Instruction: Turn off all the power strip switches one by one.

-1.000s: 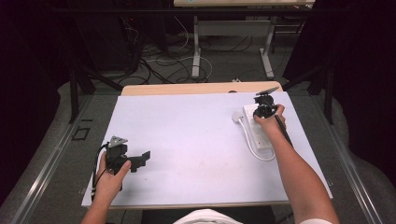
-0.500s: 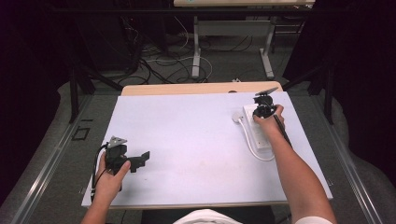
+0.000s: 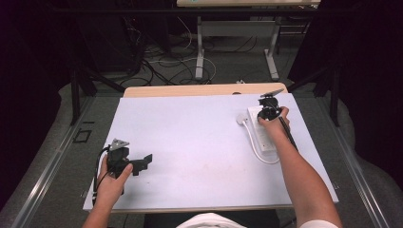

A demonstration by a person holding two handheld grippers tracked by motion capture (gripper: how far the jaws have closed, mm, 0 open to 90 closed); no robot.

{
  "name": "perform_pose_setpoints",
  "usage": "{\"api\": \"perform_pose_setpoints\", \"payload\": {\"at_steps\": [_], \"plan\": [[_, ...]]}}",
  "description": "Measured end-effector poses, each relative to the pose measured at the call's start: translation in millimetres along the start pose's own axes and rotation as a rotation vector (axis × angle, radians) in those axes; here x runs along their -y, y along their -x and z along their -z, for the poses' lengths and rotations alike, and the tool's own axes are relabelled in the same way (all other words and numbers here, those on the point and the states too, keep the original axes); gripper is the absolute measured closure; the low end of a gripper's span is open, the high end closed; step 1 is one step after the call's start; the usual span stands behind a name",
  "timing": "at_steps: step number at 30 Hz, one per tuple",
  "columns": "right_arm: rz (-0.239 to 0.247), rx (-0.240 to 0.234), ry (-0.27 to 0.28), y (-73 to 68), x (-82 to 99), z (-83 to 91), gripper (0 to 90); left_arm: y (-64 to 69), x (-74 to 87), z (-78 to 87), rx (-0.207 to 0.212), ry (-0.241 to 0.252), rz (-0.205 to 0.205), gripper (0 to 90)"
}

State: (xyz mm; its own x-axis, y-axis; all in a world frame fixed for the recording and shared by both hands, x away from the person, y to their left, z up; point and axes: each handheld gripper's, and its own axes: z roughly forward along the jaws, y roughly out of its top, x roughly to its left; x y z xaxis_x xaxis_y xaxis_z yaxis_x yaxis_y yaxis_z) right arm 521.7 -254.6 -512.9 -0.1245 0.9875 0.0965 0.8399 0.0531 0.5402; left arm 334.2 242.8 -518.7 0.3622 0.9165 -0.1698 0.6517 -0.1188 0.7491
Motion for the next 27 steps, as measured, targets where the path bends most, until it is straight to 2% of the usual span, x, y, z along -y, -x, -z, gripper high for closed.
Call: {"api": "perform_pose_setpoints", "payload": {"at_steps": [4, 11, 14, 20, 24, 27], "plan": [[0.002, 0.01, 0.0, -1.5, -0.4, 0.4, 90.0, 0.2, -0.1, 0.2, 0.0, 0.001, -0.002, 0.6], [-0.001, -0.011, -0.004, -1.0, -0.5, 0.6, 88.2, 0.2, -0.2, 0.3, 0.0, -0.003, -0.003, 0.6], [0.008, 0.003, -0.006, -3.2, -0.5, 0.6, 90.0, 0.5, -0.3, 0.4, 0.0, 0.002, -0.002, 0.6], [0.008, -0.012, -0.009, -4.1, -1.2, -0.5, 90.0, 0.3, -0.1, 0.4, 0.0, 0.001, -0.002, 0.6], [0.021, -0.003, -0.024, -6.6, -0.4, -2.4, 90.0, 0.6, -0.1, 0.5, -0.001, 0.001, -0.003, 0.6], [0.033, 0.006, -0.008, -7.3, 0.0, -3.6, 90.0, 0.7, 0.1, 0.4, -0.002, 0.002, -0.004, 0.6]]}}
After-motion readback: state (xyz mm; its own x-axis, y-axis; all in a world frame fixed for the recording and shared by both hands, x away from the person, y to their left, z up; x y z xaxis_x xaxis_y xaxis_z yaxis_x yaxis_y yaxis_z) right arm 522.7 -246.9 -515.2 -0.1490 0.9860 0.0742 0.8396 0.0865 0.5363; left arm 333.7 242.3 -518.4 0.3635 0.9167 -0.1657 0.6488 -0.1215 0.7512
